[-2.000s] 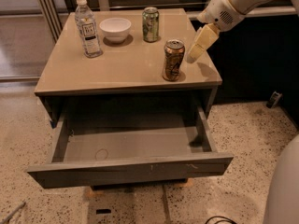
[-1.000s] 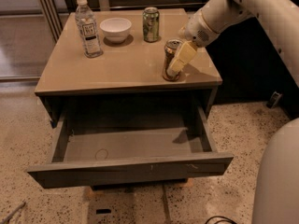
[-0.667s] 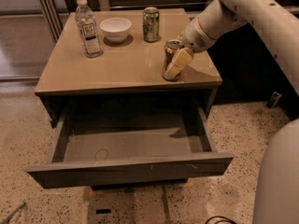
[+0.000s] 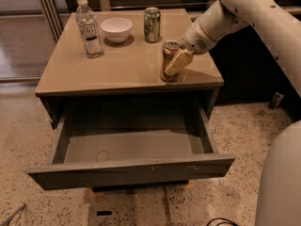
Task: Place orange can into top drawer
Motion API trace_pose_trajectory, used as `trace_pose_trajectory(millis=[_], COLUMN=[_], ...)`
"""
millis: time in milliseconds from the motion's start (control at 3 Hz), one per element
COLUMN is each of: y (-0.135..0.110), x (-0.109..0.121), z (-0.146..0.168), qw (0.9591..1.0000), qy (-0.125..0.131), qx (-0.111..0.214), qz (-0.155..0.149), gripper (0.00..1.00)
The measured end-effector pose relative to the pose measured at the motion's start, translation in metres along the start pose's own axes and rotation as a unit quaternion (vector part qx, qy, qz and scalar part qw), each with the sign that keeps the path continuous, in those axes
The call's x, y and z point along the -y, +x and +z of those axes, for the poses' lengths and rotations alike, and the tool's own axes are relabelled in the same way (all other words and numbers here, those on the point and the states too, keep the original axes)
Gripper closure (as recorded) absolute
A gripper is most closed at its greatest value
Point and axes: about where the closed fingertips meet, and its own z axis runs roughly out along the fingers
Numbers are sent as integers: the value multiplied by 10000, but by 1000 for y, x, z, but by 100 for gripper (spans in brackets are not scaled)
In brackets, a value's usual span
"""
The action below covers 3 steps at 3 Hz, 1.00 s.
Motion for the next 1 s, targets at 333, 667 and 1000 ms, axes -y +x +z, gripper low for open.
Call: trace_pose_trajectory(millis=[333, 667, 1000], y=[0, 0, -2], x=[0, 0, -15], z=[0, 0, 0], qw=[10000, 10000, 9997], qy=[0, -2, -190], qx=[0, 1, 125], qz=[0, 0, -25], gripper=[88, 100, 100])
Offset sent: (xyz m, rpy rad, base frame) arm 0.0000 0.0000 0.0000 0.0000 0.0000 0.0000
